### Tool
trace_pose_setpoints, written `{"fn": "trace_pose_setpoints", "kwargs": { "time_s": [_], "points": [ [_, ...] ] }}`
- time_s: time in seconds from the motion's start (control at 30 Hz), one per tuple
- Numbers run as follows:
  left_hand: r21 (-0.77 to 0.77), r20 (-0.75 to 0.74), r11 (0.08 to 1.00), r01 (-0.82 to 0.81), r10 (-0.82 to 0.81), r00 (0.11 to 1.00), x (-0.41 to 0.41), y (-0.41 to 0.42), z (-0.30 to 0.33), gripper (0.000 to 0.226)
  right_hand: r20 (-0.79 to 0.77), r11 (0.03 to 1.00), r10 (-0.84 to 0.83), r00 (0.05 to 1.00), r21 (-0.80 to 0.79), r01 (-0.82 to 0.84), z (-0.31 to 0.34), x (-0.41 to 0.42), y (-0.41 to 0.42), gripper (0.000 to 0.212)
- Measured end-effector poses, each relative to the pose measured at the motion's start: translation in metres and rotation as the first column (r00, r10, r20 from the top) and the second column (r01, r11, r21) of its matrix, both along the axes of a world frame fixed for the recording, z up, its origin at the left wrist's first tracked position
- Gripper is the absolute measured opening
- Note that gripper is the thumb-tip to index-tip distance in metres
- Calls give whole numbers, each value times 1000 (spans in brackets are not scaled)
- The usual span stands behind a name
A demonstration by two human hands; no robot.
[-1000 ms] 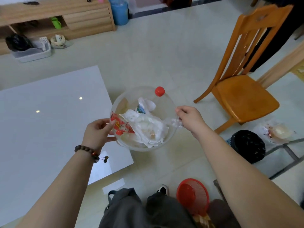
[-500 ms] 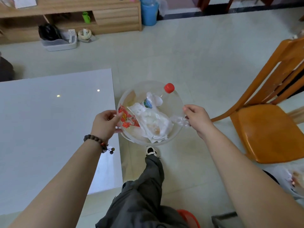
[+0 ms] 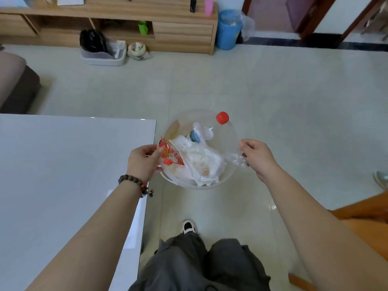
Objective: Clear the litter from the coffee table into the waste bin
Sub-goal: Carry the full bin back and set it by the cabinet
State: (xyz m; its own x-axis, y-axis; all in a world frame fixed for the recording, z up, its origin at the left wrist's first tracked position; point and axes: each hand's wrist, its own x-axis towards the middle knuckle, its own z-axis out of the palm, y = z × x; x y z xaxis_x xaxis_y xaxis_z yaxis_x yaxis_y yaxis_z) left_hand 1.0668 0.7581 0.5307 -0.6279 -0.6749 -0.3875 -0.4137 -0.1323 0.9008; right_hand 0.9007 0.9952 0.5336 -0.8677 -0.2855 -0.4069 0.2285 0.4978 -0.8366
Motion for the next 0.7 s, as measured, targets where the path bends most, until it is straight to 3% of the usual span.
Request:
{"fn": "trace_pose_setpoints", "kwargs": {
  "time_s": [0.3,0.7],
  "points": [
    [-6,-29,996,-84,84,996,-146,-62,7,6,-15,999,38,999,-38,-39,1,-167,-76,29],
    [31,9,972,-233,233,972,-422,-173,-1,6,9,978,200,980,-61,-199,-12,-466,-205,31]
  ]
}}
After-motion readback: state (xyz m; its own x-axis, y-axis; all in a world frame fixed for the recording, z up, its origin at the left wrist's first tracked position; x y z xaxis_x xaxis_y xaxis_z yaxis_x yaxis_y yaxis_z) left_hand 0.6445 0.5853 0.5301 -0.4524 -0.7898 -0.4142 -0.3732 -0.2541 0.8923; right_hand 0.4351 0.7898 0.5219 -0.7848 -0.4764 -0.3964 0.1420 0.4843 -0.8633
